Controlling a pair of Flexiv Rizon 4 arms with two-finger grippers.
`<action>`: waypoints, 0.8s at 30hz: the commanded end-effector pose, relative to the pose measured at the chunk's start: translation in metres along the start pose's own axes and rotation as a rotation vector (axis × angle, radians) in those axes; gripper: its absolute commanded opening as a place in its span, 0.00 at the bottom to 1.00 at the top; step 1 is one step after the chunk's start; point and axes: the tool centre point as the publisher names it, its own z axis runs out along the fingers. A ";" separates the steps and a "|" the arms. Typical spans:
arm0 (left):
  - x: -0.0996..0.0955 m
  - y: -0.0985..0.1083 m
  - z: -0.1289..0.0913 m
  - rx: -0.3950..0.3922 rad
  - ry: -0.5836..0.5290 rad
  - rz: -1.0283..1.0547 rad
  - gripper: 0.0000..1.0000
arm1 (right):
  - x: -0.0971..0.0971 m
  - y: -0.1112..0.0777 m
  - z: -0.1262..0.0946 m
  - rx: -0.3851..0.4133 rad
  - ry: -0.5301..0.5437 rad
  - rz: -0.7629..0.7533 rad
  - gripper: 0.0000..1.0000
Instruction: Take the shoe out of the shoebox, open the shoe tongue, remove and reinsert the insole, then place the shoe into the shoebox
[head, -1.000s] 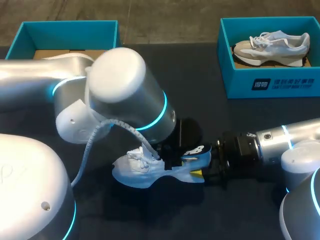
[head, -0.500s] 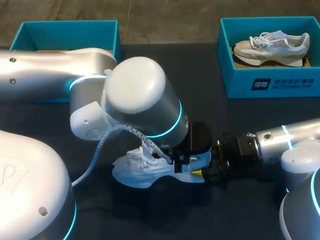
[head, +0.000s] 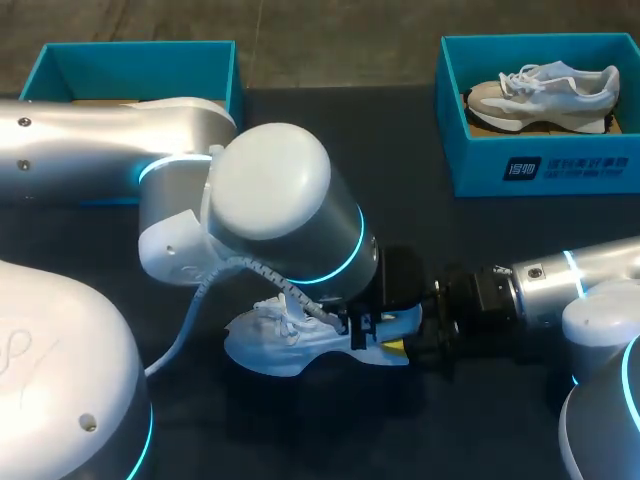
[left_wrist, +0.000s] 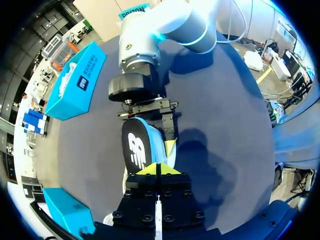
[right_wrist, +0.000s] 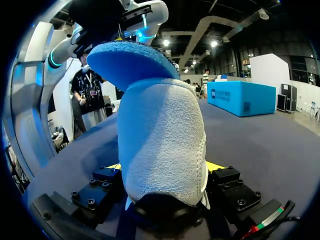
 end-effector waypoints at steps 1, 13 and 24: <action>-0.001 0.003 -0.019 0.010 0.007 0.000 0.00 | 0.001 0.000 0.001 0.002 -0.002 0.001 0.00; 0.009 0.002 -0.050 0.013 -0.043 -0.018 0.00 | 0.001 0.000 0.001 0.002 -0.002 0.001 0.00; 0.016 -0.006 -0.084 -0.008 -0.029 -0.055 0.00 | 0.001 0.000 0.001 0.002 -0.002 0.001 0.00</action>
